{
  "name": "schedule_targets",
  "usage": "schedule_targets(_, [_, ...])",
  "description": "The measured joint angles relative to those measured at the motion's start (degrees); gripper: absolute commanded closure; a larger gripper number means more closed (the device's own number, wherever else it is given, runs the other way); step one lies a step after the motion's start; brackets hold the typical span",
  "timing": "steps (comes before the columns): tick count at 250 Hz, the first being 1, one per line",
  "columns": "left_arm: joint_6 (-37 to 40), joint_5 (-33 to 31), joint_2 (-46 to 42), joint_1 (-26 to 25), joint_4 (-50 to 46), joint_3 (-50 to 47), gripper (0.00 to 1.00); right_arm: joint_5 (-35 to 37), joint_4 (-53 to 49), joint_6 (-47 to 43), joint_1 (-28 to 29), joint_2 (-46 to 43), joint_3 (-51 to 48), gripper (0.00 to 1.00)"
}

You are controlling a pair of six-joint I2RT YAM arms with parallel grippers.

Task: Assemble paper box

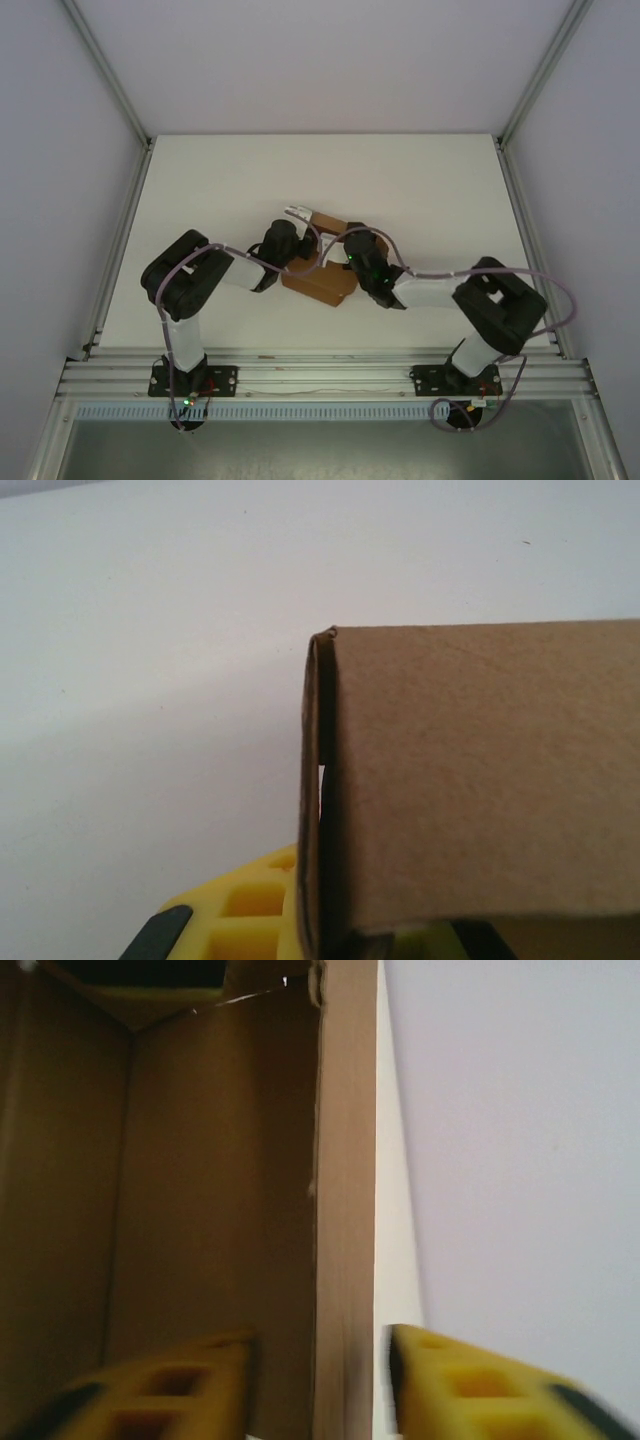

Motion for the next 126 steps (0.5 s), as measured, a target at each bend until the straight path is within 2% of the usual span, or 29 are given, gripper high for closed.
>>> schedule_targets(67, [2.8, 2.3, 0.0, -0.1, 1.2, -0.9, 1.0, -11.5, -19.7, 22.5, -1.7, -19.2, 1.3, 0.0])
schedule_targets(98, [3.7, 5.4, 0.0, -0.1, 1.2, -1.2, 1.0, -18.8, -24.6, 35.4, -9.3, -24.0, 2.7, 0.0])
schedule_targets(126, [3.9, 7.2, 0.0, -0.5, 1.3, -1.2, 1.0, -25.3, -30.4, 47.6, -17.2, -21.0, 9.7, 0.03])
